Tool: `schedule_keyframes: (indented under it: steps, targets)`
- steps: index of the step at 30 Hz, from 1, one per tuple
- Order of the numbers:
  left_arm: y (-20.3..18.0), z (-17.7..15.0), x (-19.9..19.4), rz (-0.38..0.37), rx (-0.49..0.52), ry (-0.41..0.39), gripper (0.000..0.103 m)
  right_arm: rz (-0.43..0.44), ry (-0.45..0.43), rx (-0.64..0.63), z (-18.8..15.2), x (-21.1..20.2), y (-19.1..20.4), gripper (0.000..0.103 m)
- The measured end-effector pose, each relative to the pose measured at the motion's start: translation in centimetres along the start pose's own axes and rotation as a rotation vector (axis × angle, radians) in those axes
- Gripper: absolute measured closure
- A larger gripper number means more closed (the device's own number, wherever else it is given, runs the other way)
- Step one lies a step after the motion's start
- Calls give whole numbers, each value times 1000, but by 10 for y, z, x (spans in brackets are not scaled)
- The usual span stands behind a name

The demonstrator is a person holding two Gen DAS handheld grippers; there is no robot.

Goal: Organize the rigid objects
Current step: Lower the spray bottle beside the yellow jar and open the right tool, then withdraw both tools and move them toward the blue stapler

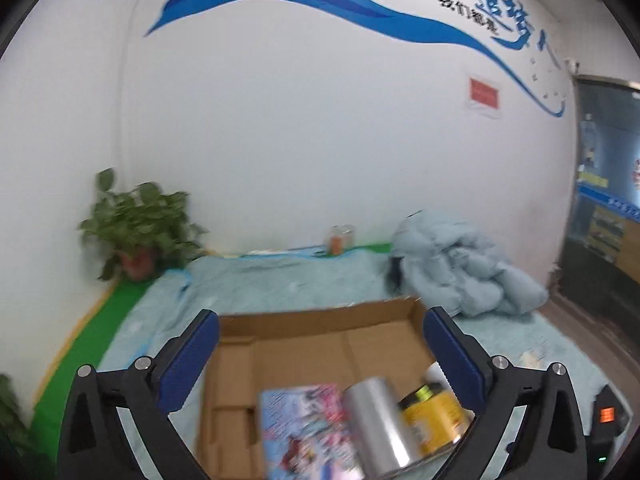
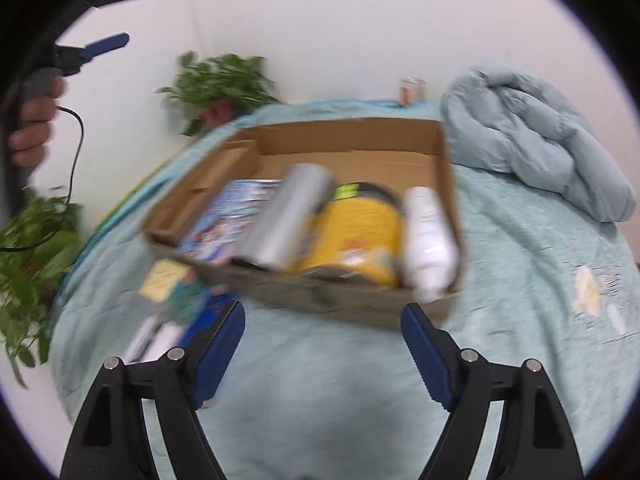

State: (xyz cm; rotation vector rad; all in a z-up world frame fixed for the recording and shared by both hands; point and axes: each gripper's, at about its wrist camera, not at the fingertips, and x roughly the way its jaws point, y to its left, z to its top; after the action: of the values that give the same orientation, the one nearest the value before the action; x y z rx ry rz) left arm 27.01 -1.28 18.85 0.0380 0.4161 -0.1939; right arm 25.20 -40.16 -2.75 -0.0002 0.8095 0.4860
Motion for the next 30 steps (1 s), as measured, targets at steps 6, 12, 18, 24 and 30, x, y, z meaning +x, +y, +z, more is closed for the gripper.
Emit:
schedule_keyframes:
  steps: [6,12,18,24,30]
  targets:
    - [12,-117,-55,97,-11,153,1,52,0,-32,-40,-9,57,23]
    - [11,-238,-99,126,-153,311,1,34,25,-41,-75,-19,89,23]
    - [10,-280,-127,277,-173,247,1,60,99,-74,-111,-7,126,23]
    - [37,-309,-110,135,-296,439,1,66,132,-117,-127,6,150,23]
    - [50,-324,-87,-34,-361,523,1,77,117,-140,-124,15,167,23]
